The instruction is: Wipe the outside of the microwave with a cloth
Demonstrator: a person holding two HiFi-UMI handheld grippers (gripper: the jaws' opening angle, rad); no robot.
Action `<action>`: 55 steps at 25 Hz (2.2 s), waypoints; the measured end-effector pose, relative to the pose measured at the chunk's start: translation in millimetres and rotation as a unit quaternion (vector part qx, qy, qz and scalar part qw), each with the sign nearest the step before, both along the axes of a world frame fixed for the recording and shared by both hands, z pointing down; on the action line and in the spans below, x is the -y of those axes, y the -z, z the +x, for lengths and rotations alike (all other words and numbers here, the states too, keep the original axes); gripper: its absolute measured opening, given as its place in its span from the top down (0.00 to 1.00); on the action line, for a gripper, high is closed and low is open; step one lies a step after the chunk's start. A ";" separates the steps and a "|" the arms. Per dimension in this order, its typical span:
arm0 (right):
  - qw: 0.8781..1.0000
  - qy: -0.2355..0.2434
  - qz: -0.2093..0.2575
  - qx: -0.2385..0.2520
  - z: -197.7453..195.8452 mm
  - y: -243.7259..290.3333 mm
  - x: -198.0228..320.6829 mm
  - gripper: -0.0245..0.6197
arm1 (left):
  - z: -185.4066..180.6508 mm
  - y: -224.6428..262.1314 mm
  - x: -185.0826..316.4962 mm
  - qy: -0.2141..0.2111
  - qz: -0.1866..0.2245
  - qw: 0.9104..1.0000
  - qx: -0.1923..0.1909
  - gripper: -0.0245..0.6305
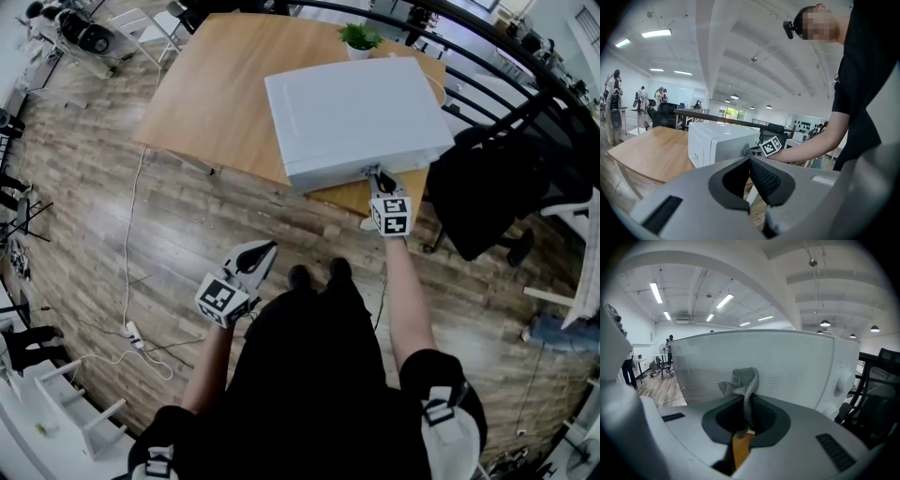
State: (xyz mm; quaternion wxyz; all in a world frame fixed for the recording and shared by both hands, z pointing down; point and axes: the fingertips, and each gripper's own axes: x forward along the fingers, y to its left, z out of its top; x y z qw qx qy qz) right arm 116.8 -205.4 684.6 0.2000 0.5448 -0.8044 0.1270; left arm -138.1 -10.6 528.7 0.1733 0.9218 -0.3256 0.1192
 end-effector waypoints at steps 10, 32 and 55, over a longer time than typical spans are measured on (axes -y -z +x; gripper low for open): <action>1.000 0.002 -0.002 0.006 -43.4 -7.2 -6.8 0.93 | -28.2 -12.1 -5.3 -0.003 -0.005 1.000 -0.002 0.96; 0.999 0.042 -0.012 0.012 -147.0 -21.1 -29.6 0.93 | -77.4 -23.1 -7.2 -0.016 -0.008 1.000 -0.008 0.96; 0.993 0.106 -0.038 0.024 -228.4 -40.7 -47.5 0.93 | -95.9 -28.5 -6.8 -0.018 -0.009 1.000 -0.019 0.96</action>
